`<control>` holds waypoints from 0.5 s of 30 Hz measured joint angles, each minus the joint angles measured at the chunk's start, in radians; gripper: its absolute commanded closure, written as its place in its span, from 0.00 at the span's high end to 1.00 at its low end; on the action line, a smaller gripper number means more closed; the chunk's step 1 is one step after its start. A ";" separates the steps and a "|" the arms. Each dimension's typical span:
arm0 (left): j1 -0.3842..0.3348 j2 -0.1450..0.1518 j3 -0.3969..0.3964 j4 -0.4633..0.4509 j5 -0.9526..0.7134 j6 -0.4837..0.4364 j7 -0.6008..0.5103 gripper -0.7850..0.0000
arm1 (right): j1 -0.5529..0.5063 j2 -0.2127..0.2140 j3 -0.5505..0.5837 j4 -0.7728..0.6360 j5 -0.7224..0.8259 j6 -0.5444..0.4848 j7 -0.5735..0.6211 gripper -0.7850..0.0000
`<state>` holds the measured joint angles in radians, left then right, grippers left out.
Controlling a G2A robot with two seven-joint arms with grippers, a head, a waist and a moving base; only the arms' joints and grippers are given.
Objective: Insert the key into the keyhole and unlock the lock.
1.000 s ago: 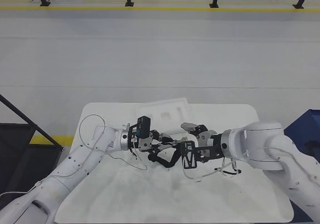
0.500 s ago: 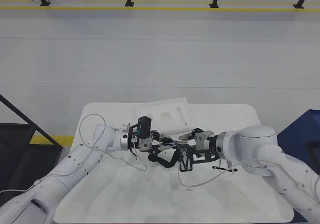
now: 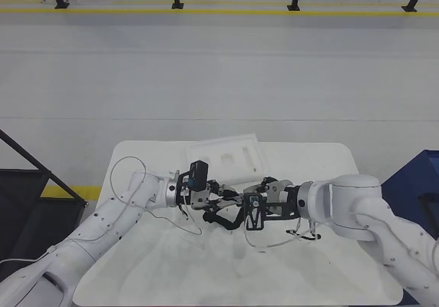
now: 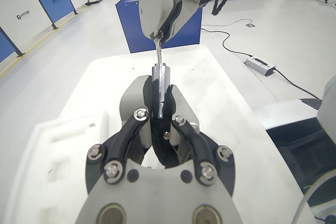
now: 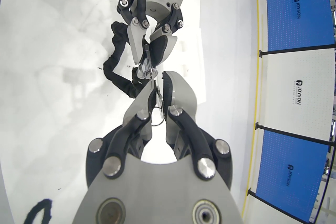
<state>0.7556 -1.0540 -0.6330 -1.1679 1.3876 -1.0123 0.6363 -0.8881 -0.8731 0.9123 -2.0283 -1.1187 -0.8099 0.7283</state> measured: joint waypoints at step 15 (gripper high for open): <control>-0.005 -0.007 0.007 0.019 0.021 0.000 0.008 0.00 | -0.014 -0.006 0.033 0.044 0.239 0.137 0.084 1.00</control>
<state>0.7505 -1.0606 -0.6265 -1.1491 1.4089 -1.0124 0.6446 -0.9017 -0.8788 0.9451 -1.9840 -0.8793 -0.6732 0.8123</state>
